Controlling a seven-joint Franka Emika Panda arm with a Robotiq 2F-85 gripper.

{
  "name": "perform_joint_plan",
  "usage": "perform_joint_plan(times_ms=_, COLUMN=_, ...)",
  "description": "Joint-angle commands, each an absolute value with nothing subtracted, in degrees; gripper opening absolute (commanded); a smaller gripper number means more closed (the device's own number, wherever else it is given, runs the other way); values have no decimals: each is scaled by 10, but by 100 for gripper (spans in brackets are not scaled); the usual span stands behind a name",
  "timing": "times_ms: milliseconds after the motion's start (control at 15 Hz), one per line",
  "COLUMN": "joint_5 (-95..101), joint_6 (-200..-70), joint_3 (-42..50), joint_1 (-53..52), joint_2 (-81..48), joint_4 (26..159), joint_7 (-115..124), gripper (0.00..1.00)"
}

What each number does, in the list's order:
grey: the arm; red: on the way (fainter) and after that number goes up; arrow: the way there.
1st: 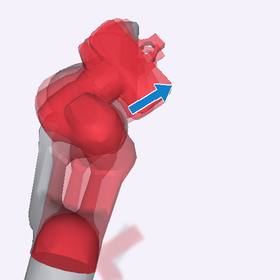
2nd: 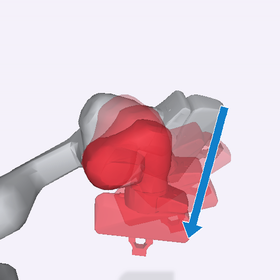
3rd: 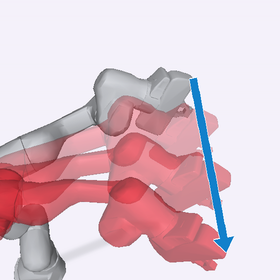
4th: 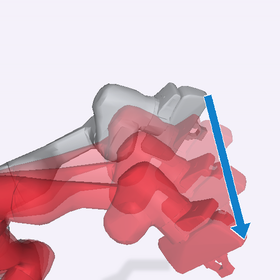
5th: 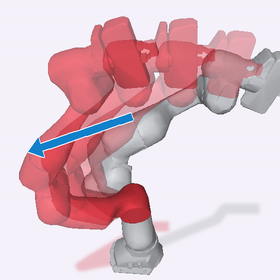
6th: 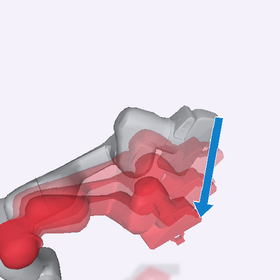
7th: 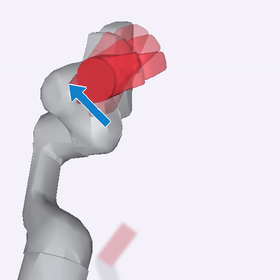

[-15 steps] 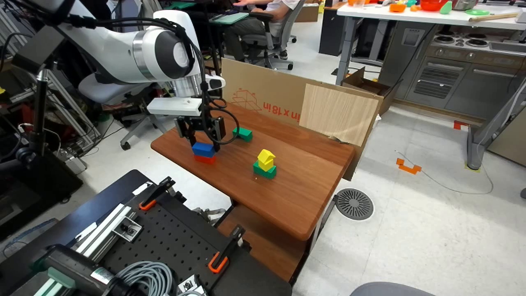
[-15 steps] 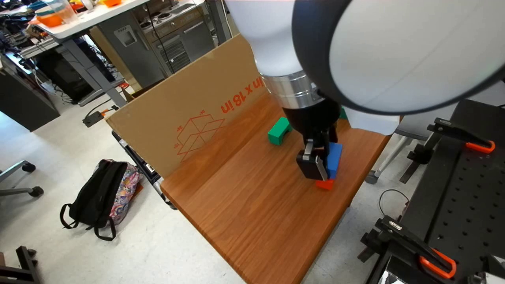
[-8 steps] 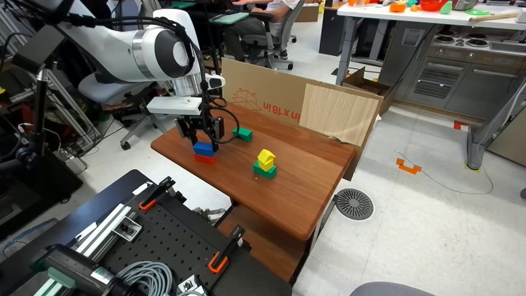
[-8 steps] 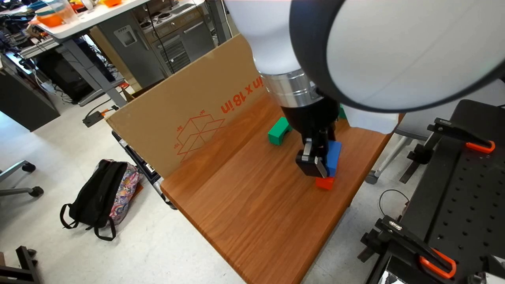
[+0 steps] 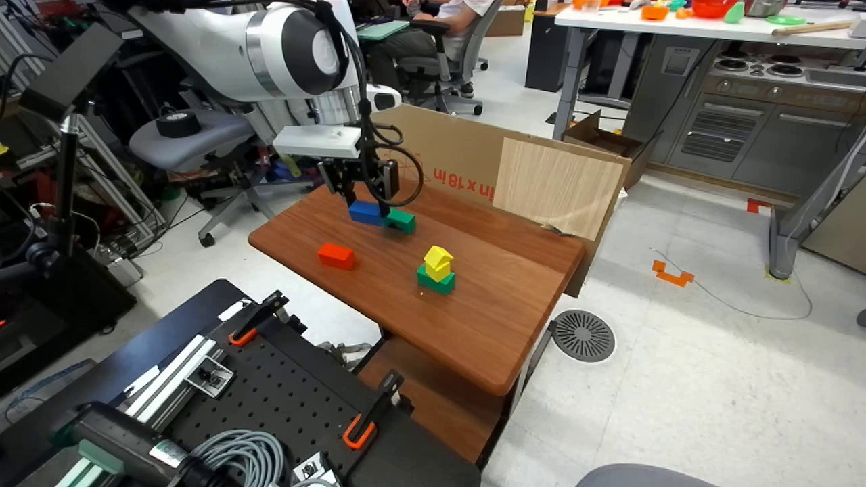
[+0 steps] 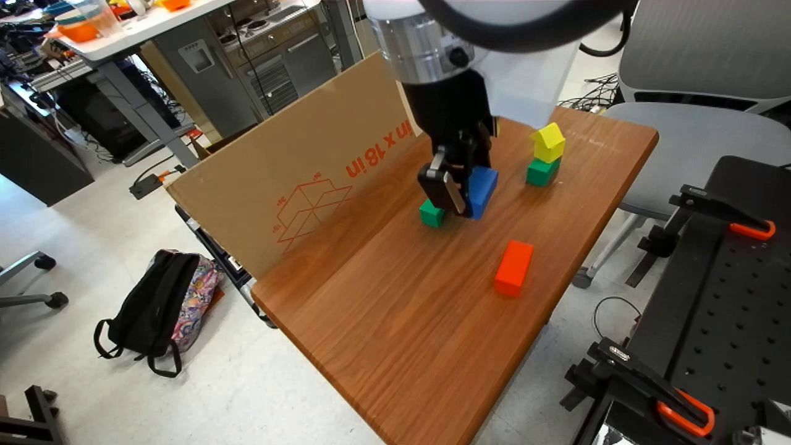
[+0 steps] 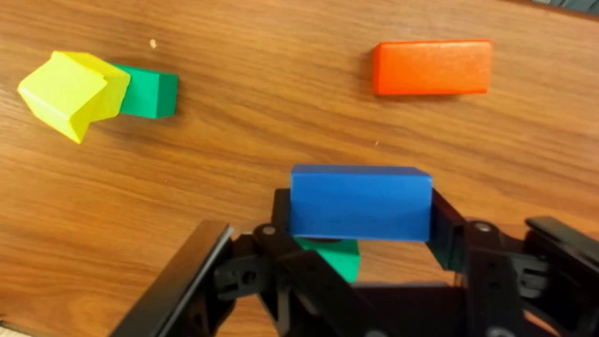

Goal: Pick up the blue block and put it on top of the green block.

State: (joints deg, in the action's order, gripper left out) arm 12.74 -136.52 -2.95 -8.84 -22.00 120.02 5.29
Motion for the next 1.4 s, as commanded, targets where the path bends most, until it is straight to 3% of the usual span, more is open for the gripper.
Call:
perform_joint_plan(times_ms=0, joint_5=101, joint_6=-1334, joint_3=-24, joint_1=-78, joint_2=-254, joint_4=1134, joint_7=56, gripper=42)
perform_joint_plan(times_ms=1333, joint_5=59, joint_6=-1219, joint_3=-11, joint_1=-91, joint_2=-420, joint_4=910, joint_7=108, gripper=42)
